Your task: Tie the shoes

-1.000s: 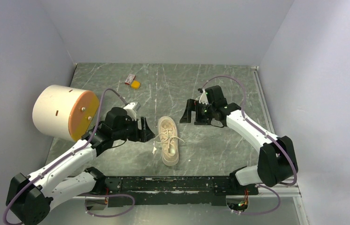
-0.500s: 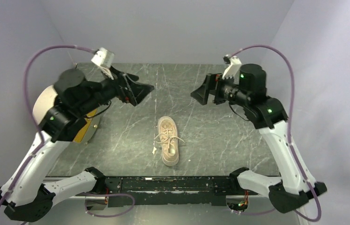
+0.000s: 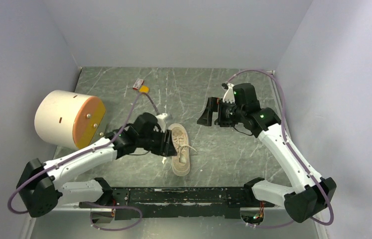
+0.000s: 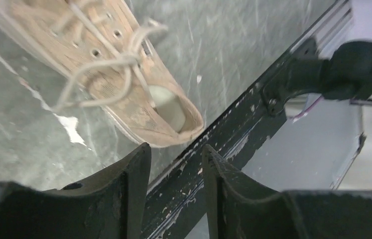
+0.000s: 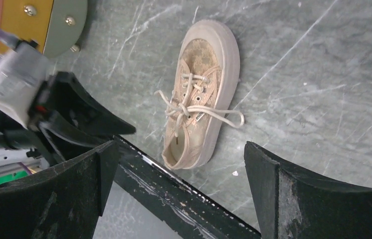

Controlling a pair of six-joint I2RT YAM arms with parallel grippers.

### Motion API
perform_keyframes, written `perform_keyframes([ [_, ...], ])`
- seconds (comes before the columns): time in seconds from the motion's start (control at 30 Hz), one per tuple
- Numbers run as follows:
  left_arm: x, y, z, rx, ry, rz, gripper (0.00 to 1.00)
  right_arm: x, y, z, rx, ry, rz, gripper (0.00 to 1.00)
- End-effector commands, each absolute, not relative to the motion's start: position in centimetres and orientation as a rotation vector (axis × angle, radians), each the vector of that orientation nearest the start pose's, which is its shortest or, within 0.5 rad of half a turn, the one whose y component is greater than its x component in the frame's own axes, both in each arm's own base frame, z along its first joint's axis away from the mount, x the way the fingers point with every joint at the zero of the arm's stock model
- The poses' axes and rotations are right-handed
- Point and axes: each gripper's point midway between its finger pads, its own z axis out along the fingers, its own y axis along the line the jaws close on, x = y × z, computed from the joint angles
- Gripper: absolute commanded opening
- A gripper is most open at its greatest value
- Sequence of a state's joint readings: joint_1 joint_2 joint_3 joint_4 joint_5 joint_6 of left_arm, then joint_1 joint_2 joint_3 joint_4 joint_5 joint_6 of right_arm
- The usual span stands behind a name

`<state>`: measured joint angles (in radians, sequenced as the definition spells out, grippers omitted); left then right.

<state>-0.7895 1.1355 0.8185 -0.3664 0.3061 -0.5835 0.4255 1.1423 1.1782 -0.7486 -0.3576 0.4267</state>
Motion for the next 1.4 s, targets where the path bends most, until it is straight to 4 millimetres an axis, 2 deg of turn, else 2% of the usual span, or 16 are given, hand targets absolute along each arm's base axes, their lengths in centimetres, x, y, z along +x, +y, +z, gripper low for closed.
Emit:
perform_keyframes([
  [0.0, 17.0, -31.7, 16.3, 0.464, 2.320, -1.017, 0.46, 24.5, 20.5, 24.7, -0.180, 2.327, 0.916, 1.00],
  [0.07, 16.7, -32.6, 14.4, 0.525, 2.363, -0.917, 0.44, 24.4, 20.6, 24.7, -0.181, 2.324, 0.929, 0.99],
  [0.13, 17.0, -32.5, 12.9, 0.539, 2.409, -0.809, 0.39, 24.4, 20.6, 24.7, -0.184, 2.319, 0.926, 0.99],
  [0.3, 17.5, -32.2, 11.4, 0.541, 2.445, -0.711, 0.39, 24.2, 20.0, 24.8, -0.181, 2.316, 0.893, 0.99],
  [0.43, 18.1, -32.1, 10.8, 0.517, 2.440, -0.677, 0.45, 24.0, 19.8, 24.4, -0.175, 2.322, 0.880, 0.99],
  [0.57, 18.8, -32.4, 9.6, 0.543, 2.460, -0.620, 0.43, 23.9, 19.8, 24.4, -0.172, 2.319, 0.886, 0.99],
  [0.67, 19.2, -32.4, 9.2, 0.550, 2.464, -0.584, 0.36, 23.9, 19.6, 24.5, -0.176, 2.321, 0.874, 0.99],
  [0.83, 19.6, -32.2, 8.9, 0.578, 2.464, -0.536, 0.16, 23.7, 19.4, 24.1, -0.176, 2.332, 0.864, 0.99],
  [0.9, 19.7, -32.0, 9.1, 0.588, 2.467, -0.513, 0.08, 23.6, 19.5, 23.9, -0.171, 2.333, 0.870, 0.99],
  [0.97, 19.9, -31.8, 9.8, 0.593, 2.458, -0.500, 0.05, 23.7, 19.5, 23.7, -0.166, 2.335, 0.874, 0.99],
  [1.13, 19.3, -31.7, 12.0, 0.621, 2.450, -0.550, 0.05, 23.4, 20.1, 21.8, -0.148, 2.391, 0.914, 1.00],
  [1.3, 17.5, -30.9, 11.7, 0.627, 2.527, -0.679, 0.05, 22.9, 21.6, 17.5, -0.112, 2.556, 1.016, 1.00],
  [1.37, 16.9, -30.5, 11.6, 0.613, 2.540, -0.731, 0.05, 23.2, 22.1, 16.4, -0.112, 2.578, 1.041, 1.00],
])
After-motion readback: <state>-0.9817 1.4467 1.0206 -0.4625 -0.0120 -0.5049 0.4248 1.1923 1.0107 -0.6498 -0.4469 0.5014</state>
